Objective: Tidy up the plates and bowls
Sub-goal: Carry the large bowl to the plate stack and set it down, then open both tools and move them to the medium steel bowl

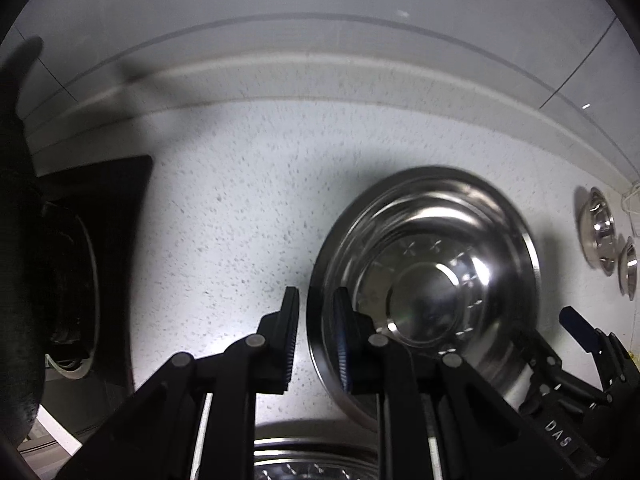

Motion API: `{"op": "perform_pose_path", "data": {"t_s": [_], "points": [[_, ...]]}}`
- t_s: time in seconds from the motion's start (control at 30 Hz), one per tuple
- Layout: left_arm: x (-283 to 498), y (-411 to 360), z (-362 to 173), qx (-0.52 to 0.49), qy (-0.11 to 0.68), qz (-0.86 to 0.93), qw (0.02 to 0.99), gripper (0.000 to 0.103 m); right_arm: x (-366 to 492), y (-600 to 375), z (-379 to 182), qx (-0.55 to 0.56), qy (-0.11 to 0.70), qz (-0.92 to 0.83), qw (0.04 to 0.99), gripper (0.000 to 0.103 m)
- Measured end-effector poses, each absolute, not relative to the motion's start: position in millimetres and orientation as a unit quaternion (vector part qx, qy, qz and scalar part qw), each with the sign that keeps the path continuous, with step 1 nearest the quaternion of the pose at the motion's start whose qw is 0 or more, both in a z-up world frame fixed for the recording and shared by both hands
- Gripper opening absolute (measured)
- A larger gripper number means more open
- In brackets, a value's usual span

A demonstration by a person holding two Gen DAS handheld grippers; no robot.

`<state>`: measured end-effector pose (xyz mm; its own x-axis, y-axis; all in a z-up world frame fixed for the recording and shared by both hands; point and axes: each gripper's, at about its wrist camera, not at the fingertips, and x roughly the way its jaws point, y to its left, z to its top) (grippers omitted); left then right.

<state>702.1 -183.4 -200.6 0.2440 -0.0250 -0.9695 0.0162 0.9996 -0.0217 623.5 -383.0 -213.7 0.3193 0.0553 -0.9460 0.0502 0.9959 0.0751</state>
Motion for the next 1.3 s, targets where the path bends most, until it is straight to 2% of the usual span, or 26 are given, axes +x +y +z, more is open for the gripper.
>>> {"op": "perform_pose_path", "data": {"t_s": [0.1, 0.2, 0.27, 0.5, 0.6, 0.9, 1.3], "points": [[694, -187, -175, -0.002, 0.598, -0.031, 0.801, 0.020, 613, -398, -195, 0.067, 0.571, -0.003, 0.818, 0.072], [690, -207, -152, 0.010, 0.581, -0.056, 0.812, 0.037, 597, -418, -175, 0.090, 0.552, -0.008, 0.829, 0.076], [684, -230, -134, 0.025, 0.567, -0.085, 0.819, 0.042, 588, -435, -163, 0.105, 0.540, -0.012, 0.835, 0.081], [678, -319, -109, 0.058, 0.545, -0.163, 0.821, 0.055, 566, -508, -130, 0.149, 0.509, -0.061, 0.846, 0.083], [680, -355, -110, 0.068, 0.550, -0.181, 0.812, 0.057, 558, -547, -124, 0.176, 0.497, -0.082, 0.846, 0.088], [709, -462, -140, 0.092, 0.578, -0.195, 0.787, 0.057, 563, -648, -132, 0.217, 0.483, -0.146, 0.836, 0.088], [770, -523, -210, 0.063, 0.647, -0.163, 0.743, 0.057, 636, -682, -185, 0.236, 0.512, -0.141, 0.814, 0.088]]}}
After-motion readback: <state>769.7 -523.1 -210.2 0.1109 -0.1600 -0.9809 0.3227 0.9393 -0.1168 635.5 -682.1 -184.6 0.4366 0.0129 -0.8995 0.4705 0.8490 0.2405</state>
